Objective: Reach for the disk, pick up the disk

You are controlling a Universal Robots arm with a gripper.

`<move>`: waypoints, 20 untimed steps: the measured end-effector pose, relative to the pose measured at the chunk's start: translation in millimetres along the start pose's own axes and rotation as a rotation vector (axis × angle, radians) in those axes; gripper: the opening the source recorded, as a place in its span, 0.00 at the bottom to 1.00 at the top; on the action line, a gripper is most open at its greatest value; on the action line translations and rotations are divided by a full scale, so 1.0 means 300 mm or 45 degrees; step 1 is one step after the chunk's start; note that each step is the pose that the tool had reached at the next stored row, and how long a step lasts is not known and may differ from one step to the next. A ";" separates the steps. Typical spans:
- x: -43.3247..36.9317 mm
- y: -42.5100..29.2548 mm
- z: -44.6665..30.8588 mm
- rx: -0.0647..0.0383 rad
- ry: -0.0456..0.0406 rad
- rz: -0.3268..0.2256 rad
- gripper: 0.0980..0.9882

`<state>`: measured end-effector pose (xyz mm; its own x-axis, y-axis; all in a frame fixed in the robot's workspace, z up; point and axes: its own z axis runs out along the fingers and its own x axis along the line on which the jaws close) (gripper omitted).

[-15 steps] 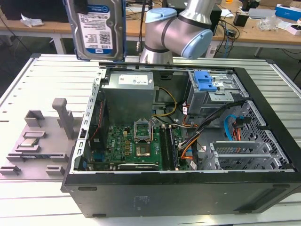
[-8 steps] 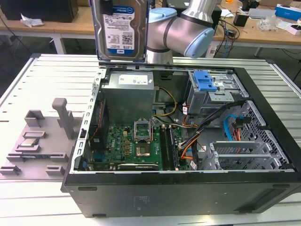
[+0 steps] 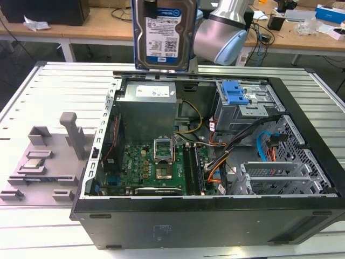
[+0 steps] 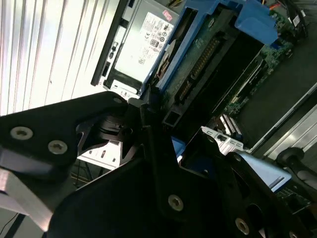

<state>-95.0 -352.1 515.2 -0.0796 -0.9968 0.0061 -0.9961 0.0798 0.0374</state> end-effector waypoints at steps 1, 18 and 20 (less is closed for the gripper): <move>-0.002 -0.016 -0.001 0.000 0.000 0.000 0.30; -0.022 -0.199 -0.008 0.000 0.000 0.000 0.30; -0.022 -0.199 -0.008 0.000 0.000 0.000 0.30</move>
<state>-35.0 -350.2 515.1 -0.0795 -0.9968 0.0060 -0.9961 0.0797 0.0375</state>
